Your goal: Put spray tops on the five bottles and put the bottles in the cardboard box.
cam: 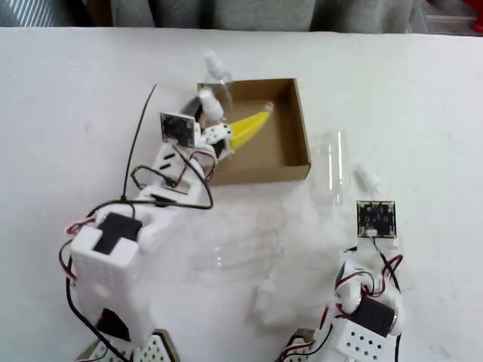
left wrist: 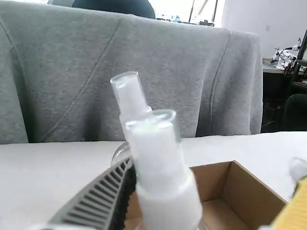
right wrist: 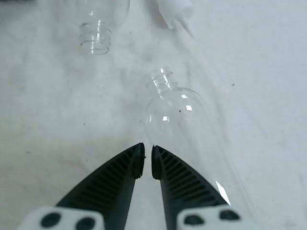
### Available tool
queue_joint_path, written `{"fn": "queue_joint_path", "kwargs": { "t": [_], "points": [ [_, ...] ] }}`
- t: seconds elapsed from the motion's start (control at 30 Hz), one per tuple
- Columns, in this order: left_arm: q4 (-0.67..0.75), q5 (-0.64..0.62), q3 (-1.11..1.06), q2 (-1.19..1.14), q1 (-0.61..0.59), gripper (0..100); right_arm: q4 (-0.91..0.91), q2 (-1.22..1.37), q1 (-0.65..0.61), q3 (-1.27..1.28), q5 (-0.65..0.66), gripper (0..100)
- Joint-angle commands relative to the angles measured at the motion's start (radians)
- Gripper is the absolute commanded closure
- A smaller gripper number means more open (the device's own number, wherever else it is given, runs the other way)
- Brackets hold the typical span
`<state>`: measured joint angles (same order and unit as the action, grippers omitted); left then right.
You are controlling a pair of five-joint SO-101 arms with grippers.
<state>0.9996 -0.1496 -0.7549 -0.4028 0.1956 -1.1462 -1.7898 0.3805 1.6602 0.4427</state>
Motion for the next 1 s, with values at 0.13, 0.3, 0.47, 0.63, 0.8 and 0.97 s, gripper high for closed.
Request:
{"fn": "queue_joint_path", "kwargs": {
  "t": [0.13, 0.3, 0.47, 0.63, 0.8, 0.97],
  "points": [
    [-0.006, -0.008, -0.061, 0.157, -0.001, 53, -0.010, -0.008, 0.001, -0.002, 0.011, 98.1],
    [-0.006, -0.006, -0.075, 0.163, 0.001, 53, -0.010, -0.008, 0.001, -0.002, 0.011, 98.1],
    [-0.006, -0.008, -0.077, 0.166, -0.002, 53, -0.010, -0.008, 0.001, -0.002, 0.011, 98.1],
    [-0.132, -0.011, -0.106, 0.289, -0.007, 53, -0.010, -0.008, 0.001, -0.002, 0.011, 98.1],
    [-0.265, -0.008, -0.184, 0.484, 0.001, 53, -0.010, -0.008, 0.001, -0.002, 0.011, 98.1],
    [-0.382, -0.008, -0.229, 0.631, 0.001, 53, -0.010, -0.008, 0.001, -0.002, 0.011, 98.1]
  ]
}}
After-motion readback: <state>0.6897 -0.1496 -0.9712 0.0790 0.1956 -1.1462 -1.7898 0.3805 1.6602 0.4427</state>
